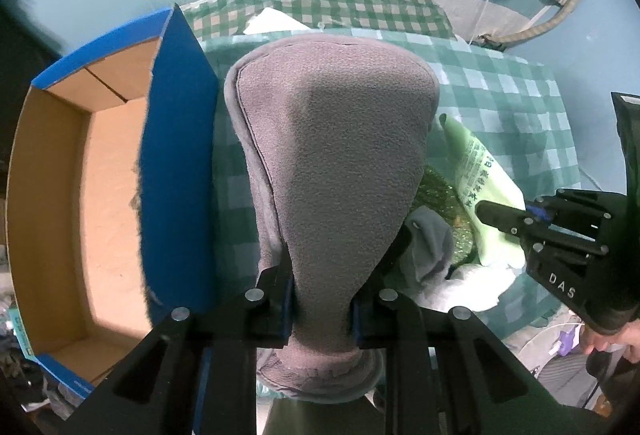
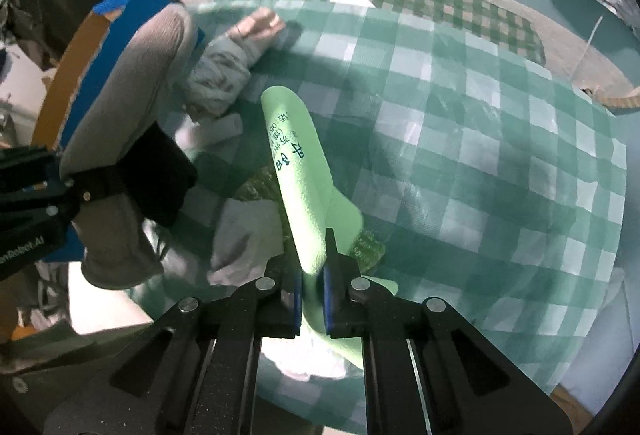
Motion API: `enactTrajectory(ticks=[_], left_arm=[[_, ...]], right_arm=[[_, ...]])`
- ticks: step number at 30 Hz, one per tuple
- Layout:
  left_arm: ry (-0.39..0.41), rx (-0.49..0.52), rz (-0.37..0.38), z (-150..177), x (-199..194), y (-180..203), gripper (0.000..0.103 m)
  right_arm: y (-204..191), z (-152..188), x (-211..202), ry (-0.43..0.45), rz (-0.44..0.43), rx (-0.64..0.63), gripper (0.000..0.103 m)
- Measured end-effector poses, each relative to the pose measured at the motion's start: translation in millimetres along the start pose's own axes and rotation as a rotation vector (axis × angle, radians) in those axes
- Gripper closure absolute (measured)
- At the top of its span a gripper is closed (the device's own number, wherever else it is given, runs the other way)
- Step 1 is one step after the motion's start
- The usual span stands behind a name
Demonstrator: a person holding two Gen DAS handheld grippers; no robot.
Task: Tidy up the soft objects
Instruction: 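Lift the grey cover with the left gripper while the right lifts the insole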
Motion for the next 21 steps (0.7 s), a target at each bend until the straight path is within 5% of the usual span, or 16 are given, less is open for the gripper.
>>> enactTrajectory(ticks=[12,21], left_arm=[[0.069,-0.005,0.097,-17.9,-39.6,4.1,0.081],[-0.026,-0.005,0.067,-6.4,6.9,4.3,0.076]], right_arm=[[-10.8,-12.5,-36.5,0.065,-0.039,0.046,0.096],[-7.6,-11.1,-39.6,0.07,-0.041,0.074,0.096]])
Point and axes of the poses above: each gripper's, at about its wrist camera, not at the fingertips, and x roughly the way its jaws point, y to its right, z to its underside, the point moved 10 cm from there along x, roughly the way its jaws point, and after that the axes turned 6 degrees about y, right-handed, at the moved point
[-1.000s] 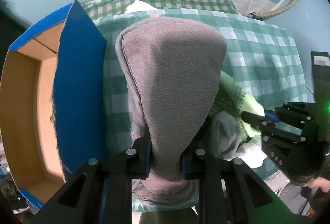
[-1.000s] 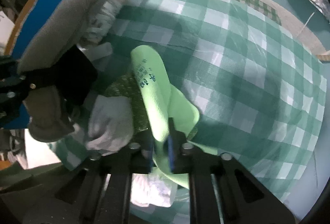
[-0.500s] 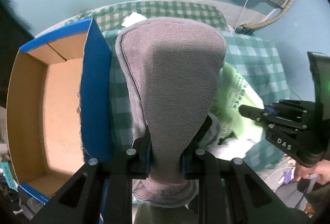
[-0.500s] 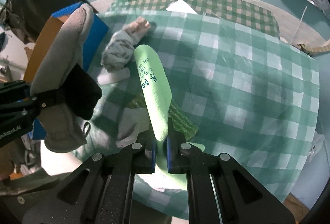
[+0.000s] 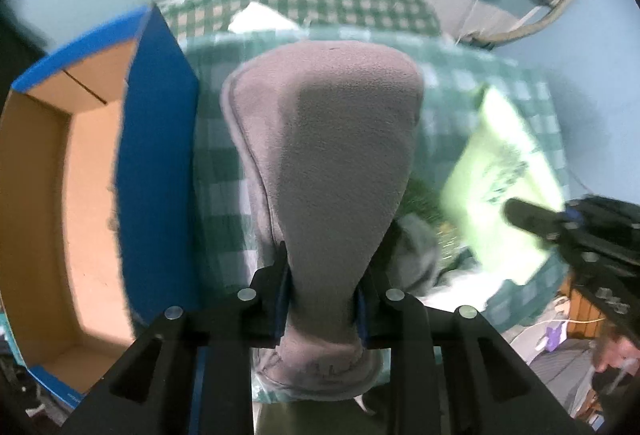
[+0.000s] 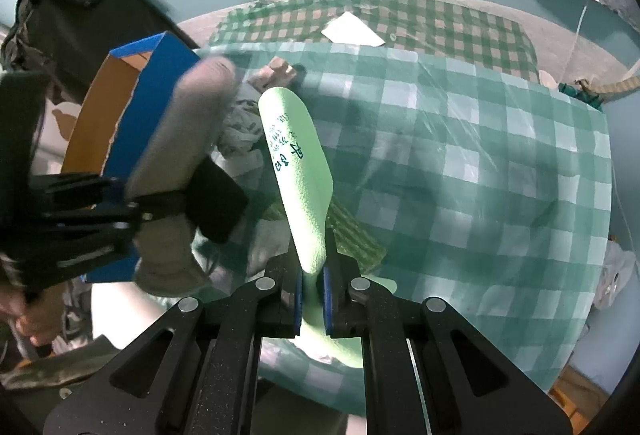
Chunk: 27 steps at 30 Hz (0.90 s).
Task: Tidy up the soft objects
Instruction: 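Lift the grey cover with the left gripper while the right lifts the insole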
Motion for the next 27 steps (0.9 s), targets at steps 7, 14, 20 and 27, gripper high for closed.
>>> enactTrajectory(ticks=[7,14,20,27], left_arm=[[-0.038,0.017,-0.037,9.0,19.0,0.6,0.08],[-0.012,-0.032,0.027,9.3,-2.3,-2.5,0.082],[-0.026,-0.083,0.049,12.0,-6.4,-8.3,0.082],[0.032,-0.077,0.041,6.7,-30.9,-15.2,0.086]], right_arm=[[6.3,3.2,0.0,0.003,-0.01,0.024,0.096],[3.5,4.1,-1.4,0.007,-0.024,0.028,0.096],[-1.8,3.4,0.4,0.008,-0.033,0.027,0.096],[-15.8,-4.5,-8.4,0.029,-0.047,0.007,0.096]])
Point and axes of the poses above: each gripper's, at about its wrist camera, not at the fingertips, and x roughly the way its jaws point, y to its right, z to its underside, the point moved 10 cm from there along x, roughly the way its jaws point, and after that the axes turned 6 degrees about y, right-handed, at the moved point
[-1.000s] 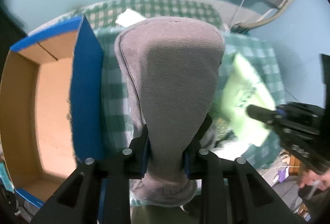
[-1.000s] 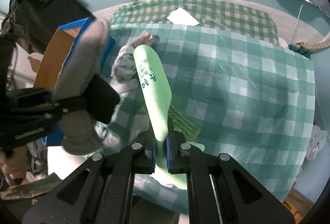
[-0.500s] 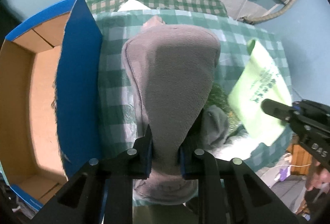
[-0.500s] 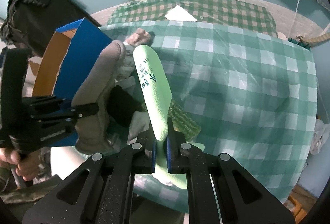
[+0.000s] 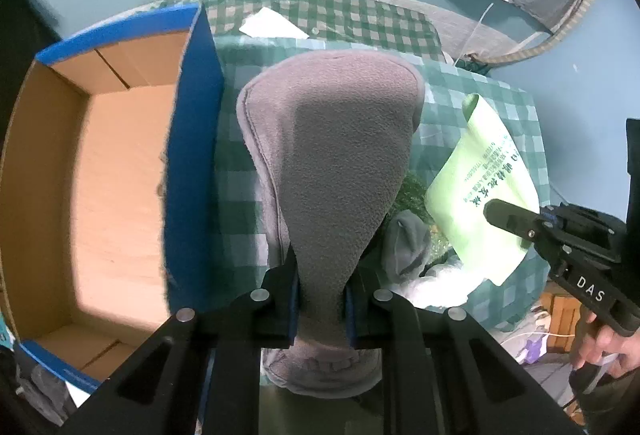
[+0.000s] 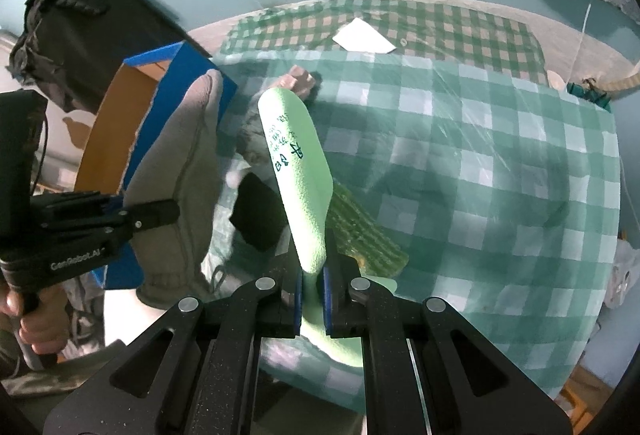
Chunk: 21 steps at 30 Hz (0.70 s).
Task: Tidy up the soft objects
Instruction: 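Lift the grey cover with the left gripper while the right lifts the insole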
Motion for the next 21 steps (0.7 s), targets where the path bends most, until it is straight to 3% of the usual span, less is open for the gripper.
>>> enactTrajectory(ticks=[21], left_arm=[[0.135,0.011,-0.028,-14.0,-86.0,-20.7,0.086]], right_arm=[[-44.1,-41.0,-39.6,0.048,-0.009,-0.074,0.096]])
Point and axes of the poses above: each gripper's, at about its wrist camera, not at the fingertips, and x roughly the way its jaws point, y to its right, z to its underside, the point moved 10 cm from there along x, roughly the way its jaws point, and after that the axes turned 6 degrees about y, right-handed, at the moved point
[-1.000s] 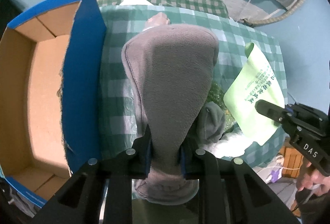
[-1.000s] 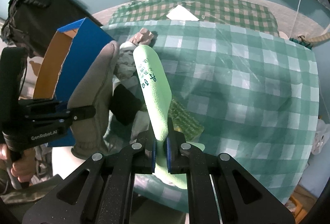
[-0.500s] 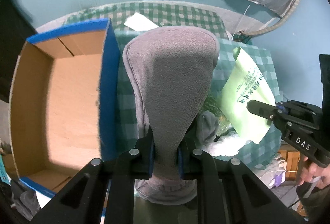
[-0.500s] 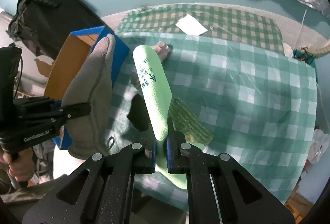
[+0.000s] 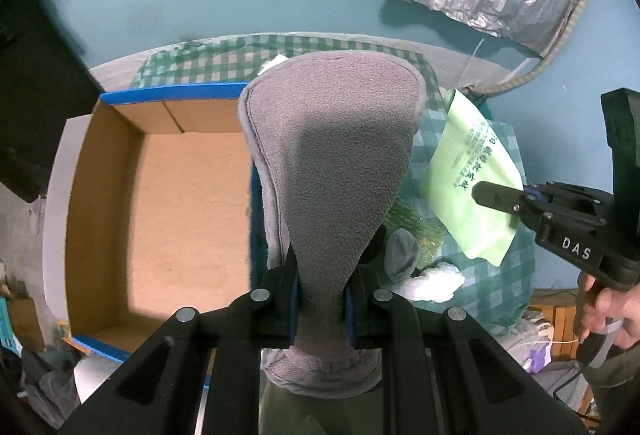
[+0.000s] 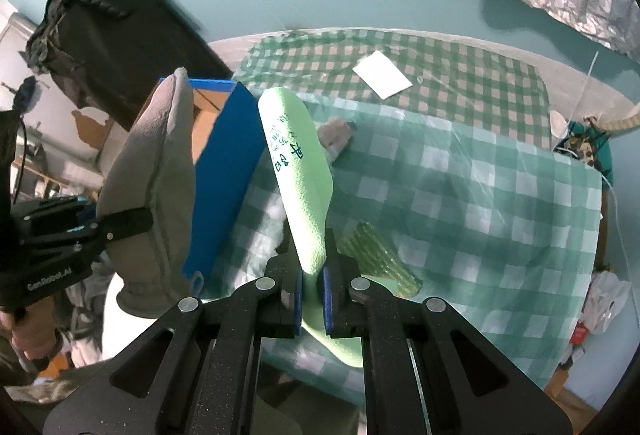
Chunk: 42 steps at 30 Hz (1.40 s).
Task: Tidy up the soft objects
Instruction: 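Lift the grey cover with the left gripper while the right lifts the insole, then carry both items over the cardboard box and open both grippers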
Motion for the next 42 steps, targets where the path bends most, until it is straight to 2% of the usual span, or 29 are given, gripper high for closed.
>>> enactTrajectory(ticks=[7,19,26,42], left_arm=[[0.028,-0.051,-0.011,-1.8,-17.7,-18.2,0.086],[0.071,-0.13,-0.076,1.7,-38.1,-67.2,0.086],[0.075,-0.186,-0.103,7.4,-40.7,-96.9,0.086],[0.069,-0.268,-0.138,21.8,-39.1,-156.3,0.086]], right_arm=[[-21.6,-17.6,-3.4,0.008,-0.02,-0.032,0.096],[-73.9,-46.7,1.8,0.021,-0.071,-0.12,0.096],[-112.5,-62.1,14.3,0.015,-0.104,-0.174,0.096],[-177.3,-72.1,58.1,-0.042,-0.151,-0.256,0.096]])
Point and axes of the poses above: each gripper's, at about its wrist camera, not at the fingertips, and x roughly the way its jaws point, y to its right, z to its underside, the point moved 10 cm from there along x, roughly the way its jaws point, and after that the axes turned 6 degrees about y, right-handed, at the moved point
